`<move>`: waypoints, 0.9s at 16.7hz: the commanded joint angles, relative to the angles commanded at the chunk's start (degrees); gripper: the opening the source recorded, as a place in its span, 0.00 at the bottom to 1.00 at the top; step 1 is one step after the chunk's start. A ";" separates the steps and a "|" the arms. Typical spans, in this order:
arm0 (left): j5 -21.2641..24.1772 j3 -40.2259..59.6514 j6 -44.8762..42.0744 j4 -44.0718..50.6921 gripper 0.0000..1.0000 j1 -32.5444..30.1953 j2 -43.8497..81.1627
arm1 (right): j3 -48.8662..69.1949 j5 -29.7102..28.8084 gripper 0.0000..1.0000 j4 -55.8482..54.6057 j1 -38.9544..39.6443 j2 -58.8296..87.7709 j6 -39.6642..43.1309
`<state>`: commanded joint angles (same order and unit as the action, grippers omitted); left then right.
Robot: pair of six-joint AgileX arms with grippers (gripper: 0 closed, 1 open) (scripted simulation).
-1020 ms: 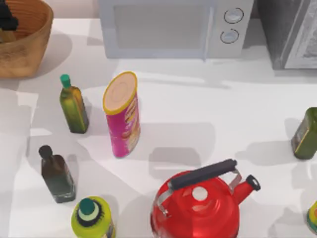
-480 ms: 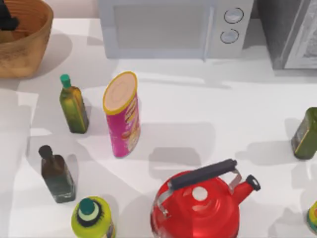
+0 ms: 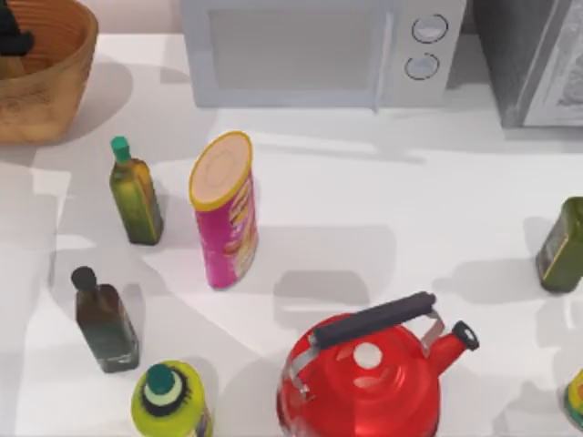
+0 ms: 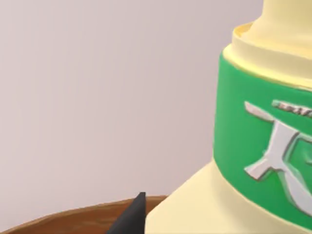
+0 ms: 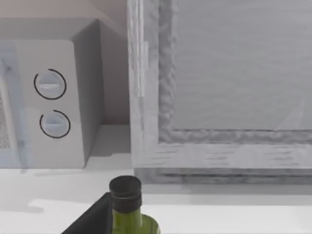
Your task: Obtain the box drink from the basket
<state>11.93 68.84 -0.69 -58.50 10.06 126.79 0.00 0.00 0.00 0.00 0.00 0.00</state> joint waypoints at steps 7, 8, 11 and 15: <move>-0.15 4.41 -0.07 9.49 0.00 -0.06 -5.40 | 0.00 0.00 1.00 0.00 0.00 0.00 0.00; -0.16 5.17 -0.07 11.05 0.00 -0.07 -6.28 | 0.00 0.00 1.00 0.00 0.00 0.00 0.00; -0.22 7.27 -0.03 16.38 0.00 -0.08 -8.66 | 0.00 0.00 1.00 0.00 0.00 0.00 0.00; -0.29 10.34 -0.06 23.52 0.00 -0.10 -12.15 | 0.00 0.00 1.00 0.00 0.00 0.00 0.00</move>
<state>11.65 79.17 -0.76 -34.98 9.96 114.64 0.00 0.00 0.00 0.00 0.00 0.00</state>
